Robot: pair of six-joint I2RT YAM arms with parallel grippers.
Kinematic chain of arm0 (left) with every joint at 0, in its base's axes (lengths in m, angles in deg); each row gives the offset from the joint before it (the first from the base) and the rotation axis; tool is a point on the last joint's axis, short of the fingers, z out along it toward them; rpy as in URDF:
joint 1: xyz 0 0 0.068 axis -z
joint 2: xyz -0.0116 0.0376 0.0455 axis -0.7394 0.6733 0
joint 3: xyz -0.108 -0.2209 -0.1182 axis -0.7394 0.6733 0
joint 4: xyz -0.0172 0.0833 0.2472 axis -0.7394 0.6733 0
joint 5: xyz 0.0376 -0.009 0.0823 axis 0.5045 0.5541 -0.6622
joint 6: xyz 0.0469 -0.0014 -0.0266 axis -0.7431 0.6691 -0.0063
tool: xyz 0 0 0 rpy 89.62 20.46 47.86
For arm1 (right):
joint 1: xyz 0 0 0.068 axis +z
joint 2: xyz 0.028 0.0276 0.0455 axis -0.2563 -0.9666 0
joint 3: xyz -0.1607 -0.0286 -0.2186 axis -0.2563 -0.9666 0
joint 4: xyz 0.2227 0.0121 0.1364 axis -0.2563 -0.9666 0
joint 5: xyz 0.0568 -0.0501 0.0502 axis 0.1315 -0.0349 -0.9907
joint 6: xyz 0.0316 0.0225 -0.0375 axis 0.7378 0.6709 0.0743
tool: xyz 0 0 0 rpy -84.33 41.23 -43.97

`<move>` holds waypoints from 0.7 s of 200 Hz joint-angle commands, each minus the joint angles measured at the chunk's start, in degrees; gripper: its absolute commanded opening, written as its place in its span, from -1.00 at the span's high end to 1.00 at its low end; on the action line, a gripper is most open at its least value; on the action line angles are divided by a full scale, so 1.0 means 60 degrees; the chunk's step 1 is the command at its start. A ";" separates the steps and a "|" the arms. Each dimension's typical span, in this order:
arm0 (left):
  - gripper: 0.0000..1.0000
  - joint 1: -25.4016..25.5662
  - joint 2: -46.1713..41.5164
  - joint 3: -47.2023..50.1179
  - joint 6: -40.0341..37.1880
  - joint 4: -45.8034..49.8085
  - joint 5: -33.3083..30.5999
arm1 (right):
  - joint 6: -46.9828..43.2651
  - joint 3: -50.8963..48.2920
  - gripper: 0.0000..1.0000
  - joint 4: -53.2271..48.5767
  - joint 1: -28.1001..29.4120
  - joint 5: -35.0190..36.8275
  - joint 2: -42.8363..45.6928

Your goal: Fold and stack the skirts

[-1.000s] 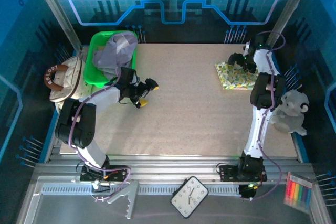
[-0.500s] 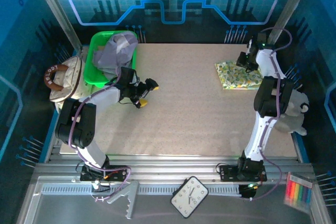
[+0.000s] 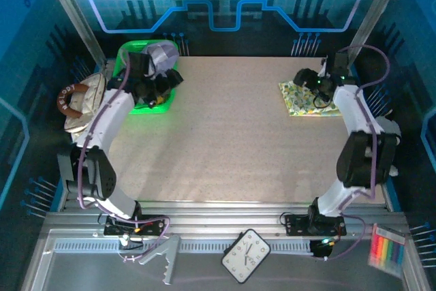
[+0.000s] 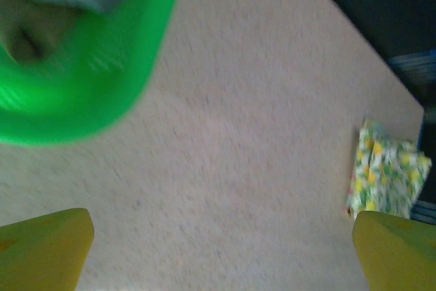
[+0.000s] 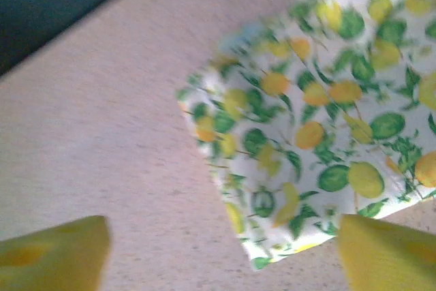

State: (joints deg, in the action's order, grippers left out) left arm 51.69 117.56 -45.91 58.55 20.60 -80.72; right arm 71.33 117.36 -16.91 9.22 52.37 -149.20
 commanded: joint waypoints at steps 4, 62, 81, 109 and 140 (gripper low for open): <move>-0.98 -0.0449 0.0741 -0.1072 -0.1164 0.1783 -0.1826 | 0.0482 -0.1053 -1.00 0.1126 0.0093 0.0635 0.1278; -0.97 -0.1315 0.3911 -0.4020 -0.2121 0.1925 -0.2521 | -0.0246 -0.2472 -1.00 0.0935 0.0150 0.3256 0.3612; -0.86 -0.1451 0.5130 -0.5330 -0.2523 0.2141 -0.2317 | -0.0230 -0.2593 -1.00 0.0872 -0.0469 0.1864 0.3710; -0.75 -0.1507 0.6892 -0.7385 -0.3125 0.2651 -0.2492 | -0.0290 -0.2476 -1.00 0.0618 -0.0556 0.1700 0.3593; -0.68 -0.1704 0.8633 -0.9331 -0.2939 0.3236 -0.2032 | 0.0000 -0.2606 -1.00 0.0883 -0.0556 0.1641 0.3655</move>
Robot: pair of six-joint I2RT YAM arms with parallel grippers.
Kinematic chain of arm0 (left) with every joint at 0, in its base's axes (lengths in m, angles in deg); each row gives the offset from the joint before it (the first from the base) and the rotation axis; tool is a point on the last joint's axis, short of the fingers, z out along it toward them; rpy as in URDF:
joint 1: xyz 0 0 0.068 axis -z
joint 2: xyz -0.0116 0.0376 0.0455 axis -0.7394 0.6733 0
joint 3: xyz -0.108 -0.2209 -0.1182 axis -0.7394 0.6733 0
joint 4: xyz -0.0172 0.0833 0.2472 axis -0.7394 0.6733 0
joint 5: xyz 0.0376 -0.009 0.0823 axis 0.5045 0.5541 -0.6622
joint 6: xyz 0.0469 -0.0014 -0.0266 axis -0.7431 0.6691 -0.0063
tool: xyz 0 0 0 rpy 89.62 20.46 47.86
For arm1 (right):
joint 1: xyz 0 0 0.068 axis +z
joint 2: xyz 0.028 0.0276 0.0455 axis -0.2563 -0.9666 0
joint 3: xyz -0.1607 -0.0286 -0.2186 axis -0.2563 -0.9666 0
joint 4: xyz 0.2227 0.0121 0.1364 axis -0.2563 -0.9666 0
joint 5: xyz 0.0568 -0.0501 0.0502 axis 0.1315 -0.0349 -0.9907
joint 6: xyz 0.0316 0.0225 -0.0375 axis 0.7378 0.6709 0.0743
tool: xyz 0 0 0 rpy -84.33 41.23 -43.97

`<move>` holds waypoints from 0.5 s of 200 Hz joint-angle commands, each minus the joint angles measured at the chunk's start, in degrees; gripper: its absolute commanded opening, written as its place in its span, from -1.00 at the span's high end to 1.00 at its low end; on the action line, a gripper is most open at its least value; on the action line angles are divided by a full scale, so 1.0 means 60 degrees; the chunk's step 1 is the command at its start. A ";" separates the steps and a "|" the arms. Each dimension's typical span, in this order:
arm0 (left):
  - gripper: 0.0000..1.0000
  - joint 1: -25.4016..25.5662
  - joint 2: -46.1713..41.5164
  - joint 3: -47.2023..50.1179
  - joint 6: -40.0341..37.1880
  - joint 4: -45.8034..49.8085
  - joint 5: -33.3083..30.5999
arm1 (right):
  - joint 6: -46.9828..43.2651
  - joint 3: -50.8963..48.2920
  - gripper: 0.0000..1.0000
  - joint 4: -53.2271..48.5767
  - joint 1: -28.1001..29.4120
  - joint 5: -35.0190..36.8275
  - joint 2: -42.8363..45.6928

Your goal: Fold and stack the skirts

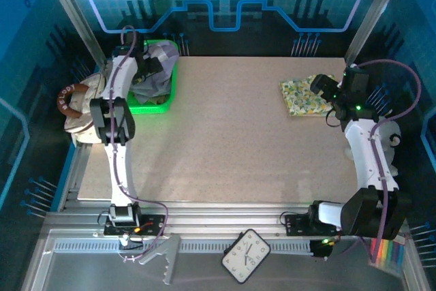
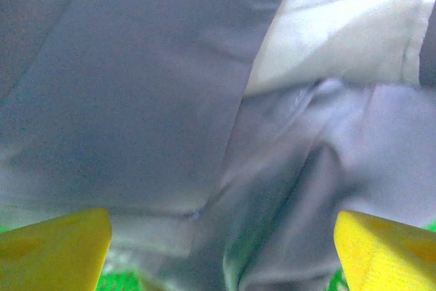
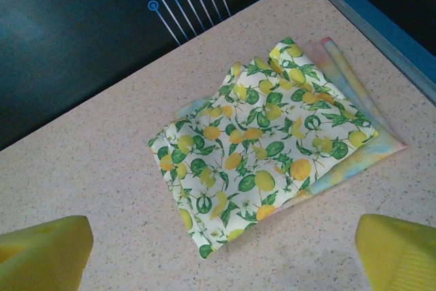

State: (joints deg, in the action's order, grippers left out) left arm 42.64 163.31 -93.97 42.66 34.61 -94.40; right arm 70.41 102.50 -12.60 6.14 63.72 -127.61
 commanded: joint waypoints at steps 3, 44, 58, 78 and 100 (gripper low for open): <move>-0.66 -0.0200 0.1157 -0.1475 -0.0279 0.0954 0.0297 | 0.0155 -0.0131 -1.00 0.0197 -0.0042 -0.0315 0.0067; 0.04 -0.0454 0.1888 -0.2229 -0.0269 0.0959 0.1229 | 0.0104 -0.0239 -1.00 0.0658 0.0001 -0.1059 0.0180; 0.51 -0.0593 0.1707 -0.2204 -0.0212 0.0911 0.1444 | 0.0097 -0.0219 -1.00 0.0716 0.0052 -0.1217 0.0189; 0.99 -0.0788 0.0927 -0.1947 -0.0180 0.0638 0.1771 | 0.0069 -0.0204 -1.00 0.0858 0.0142 -0.1532 0.0217; 1.00 -0.0943 -0.0501 -0.1080 -0.0017 -0.0220 0.2360 | 0.0034 -0.0077 -1.00 0.0936 0.0307 -0.1824 0.0190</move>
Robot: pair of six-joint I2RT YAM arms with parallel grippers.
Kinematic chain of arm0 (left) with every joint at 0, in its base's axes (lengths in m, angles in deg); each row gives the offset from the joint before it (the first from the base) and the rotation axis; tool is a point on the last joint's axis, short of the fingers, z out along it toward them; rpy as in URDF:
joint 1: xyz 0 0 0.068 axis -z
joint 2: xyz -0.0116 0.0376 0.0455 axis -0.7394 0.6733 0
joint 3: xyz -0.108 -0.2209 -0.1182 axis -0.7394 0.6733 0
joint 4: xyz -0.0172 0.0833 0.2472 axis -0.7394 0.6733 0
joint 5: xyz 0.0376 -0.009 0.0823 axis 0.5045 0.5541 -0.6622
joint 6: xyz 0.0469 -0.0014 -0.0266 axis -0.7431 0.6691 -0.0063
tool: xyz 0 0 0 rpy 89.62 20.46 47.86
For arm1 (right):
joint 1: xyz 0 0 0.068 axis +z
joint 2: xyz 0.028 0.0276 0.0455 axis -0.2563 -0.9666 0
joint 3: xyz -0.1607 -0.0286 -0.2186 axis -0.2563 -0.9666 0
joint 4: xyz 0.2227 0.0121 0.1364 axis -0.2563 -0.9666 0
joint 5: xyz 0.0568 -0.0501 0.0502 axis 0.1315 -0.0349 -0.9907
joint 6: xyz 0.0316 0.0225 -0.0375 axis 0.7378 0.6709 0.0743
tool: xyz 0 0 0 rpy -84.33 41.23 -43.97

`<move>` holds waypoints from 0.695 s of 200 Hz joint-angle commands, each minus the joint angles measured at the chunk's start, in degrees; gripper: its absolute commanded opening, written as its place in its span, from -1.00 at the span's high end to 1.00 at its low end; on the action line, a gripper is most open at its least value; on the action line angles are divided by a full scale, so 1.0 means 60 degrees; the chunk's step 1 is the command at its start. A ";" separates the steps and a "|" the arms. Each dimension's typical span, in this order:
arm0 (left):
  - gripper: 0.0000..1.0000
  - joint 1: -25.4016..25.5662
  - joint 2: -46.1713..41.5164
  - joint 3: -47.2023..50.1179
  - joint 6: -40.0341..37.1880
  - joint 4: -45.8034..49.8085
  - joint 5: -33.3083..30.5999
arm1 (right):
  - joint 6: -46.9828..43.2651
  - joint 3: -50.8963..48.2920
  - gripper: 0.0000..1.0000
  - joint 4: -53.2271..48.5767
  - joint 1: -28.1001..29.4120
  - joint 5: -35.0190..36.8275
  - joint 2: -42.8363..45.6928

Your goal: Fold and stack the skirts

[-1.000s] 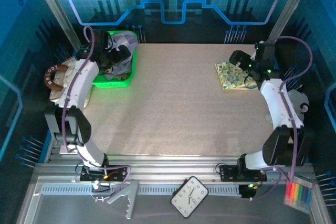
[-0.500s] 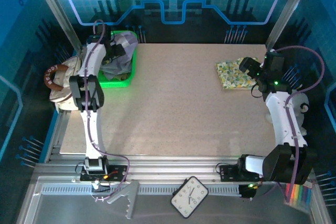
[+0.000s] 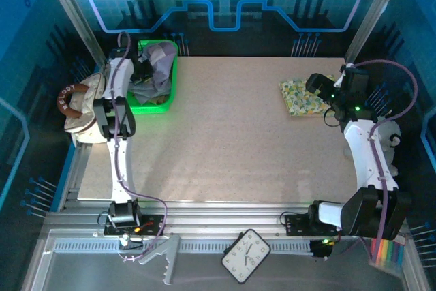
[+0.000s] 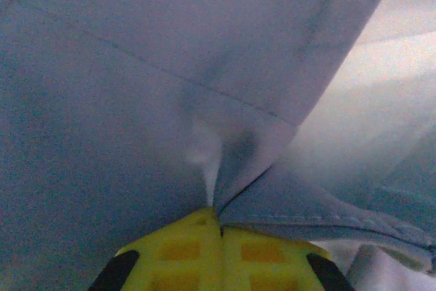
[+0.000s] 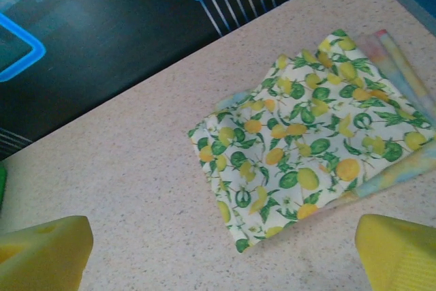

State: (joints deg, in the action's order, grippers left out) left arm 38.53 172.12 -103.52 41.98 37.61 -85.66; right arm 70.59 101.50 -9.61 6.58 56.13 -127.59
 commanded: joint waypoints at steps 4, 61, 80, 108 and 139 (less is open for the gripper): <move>1.00 -0.0275 -0.2269 0.0695 0.0166 -0.0886 0.1019 | 0.0019 0.0115 -1.00 0.0452 0.0268 -0.0611 0.0174; 1.00 -0.0012 -0.6408 0.3806 0.1338 -0.4140 0.3607 | 0.0077 0.0487 -1.00 0.0690 0.0849 -0.0944 -0.0296; 1.00 0.0603 -0.7150 0.3881 0.0856 -0.4030 0.3854 | 0.0150 0.0600 -1.00 0.0703 0.0968 -0.0954 -0.0502; 1.00 0.1676 -0.7955 0.4315 0.0141 -0.3869 0.4030 | 0.0243 0.0638 -1.00 0.0774 0.1098 -0.1002 -0.0778; 1.00 0.2990 -0.8372 0.5130 -0.0316 -0.4110 0.4033 | 0.0314 0.0637 -1.00 0.0891 0.1236 -0.1092 -0.1038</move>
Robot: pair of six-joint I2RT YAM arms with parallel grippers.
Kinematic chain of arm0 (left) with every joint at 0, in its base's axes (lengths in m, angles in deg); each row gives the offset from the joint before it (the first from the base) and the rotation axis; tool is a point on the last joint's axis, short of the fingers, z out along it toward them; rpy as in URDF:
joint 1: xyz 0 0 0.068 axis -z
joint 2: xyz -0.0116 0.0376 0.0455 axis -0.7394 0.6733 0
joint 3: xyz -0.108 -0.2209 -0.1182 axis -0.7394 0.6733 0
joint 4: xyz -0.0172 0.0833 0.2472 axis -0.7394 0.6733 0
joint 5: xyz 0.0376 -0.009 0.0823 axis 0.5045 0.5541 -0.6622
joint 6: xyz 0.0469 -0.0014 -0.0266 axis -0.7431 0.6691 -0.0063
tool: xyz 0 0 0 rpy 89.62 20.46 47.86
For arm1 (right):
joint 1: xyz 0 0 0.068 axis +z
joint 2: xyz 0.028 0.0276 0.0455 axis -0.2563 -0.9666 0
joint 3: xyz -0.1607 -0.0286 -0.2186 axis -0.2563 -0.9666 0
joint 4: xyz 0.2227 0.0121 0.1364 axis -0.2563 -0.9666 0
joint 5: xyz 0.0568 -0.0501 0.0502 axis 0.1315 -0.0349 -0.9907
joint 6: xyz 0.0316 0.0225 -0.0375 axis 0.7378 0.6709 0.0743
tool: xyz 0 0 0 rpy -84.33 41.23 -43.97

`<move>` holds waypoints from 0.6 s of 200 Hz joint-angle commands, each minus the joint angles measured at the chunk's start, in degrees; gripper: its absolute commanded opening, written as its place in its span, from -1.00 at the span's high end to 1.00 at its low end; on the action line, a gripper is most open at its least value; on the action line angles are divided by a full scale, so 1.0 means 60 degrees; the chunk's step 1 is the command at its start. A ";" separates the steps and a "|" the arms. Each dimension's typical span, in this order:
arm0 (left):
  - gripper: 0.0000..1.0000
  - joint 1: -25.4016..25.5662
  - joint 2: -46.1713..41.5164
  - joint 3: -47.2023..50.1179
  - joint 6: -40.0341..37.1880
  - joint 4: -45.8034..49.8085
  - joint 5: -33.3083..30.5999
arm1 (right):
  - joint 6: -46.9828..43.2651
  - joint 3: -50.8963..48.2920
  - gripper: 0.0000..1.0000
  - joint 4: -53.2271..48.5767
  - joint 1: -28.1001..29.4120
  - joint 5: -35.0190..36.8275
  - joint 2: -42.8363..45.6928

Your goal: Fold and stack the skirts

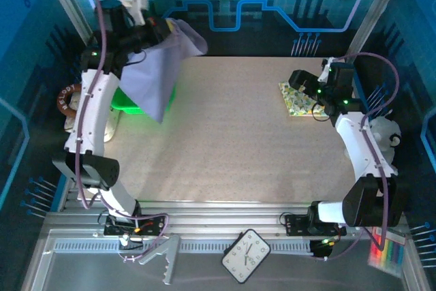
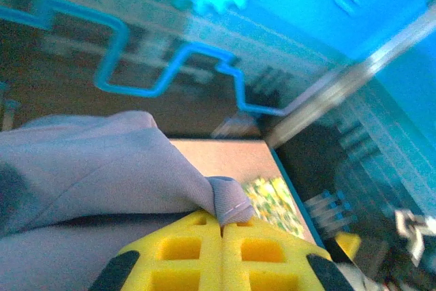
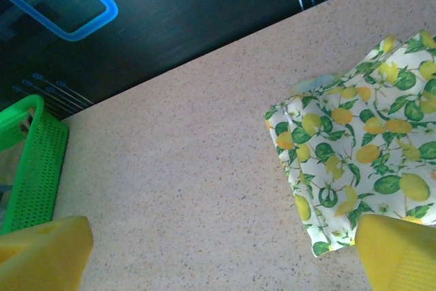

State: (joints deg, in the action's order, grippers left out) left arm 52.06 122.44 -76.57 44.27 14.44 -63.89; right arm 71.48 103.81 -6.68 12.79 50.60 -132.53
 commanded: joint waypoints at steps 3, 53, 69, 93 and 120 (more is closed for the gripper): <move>1.00 0.0859 -0.0089 0.0720 -0.0727 -0.0263 0.0376 | 0.0178 0.0251 -1.00 0.0427 0.0204 -0.0189 -0.0253; 1.00 0.2245 0.0784 0.1186 -0.0556 -0.0309 0.0998 | -0.0659 0.0312 -1.00 0.0969 0.0358 -0.1998 -0.1077; 1.00 0.2388 0.1335 0.1091 -0.0609 0.0096 0.1246 | -0.1263 0.0508 -1.00 0.0644 0.0578 -0.2467 -0.1434; 1.00 0.2546 0.2307 0.1113 -0.0325 0.0116 0.1735 | -0.2071 0.0476 -0.98 0.0534 0.0989 -0.3351 -0.1817; 1.00 0.2783 0.3211 0.0578 -0.0059 0.0383 0.2065 | -0.2733 0.0193 -0.87 0.0537 0.1301 -0.4924 -0.2290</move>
State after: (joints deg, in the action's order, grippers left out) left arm 67.12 138.13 -69.64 42.11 14.96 -56.09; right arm 60.77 105.19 -3.36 18.93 32.16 -144.18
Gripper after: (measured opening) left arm 0.055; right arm 0.957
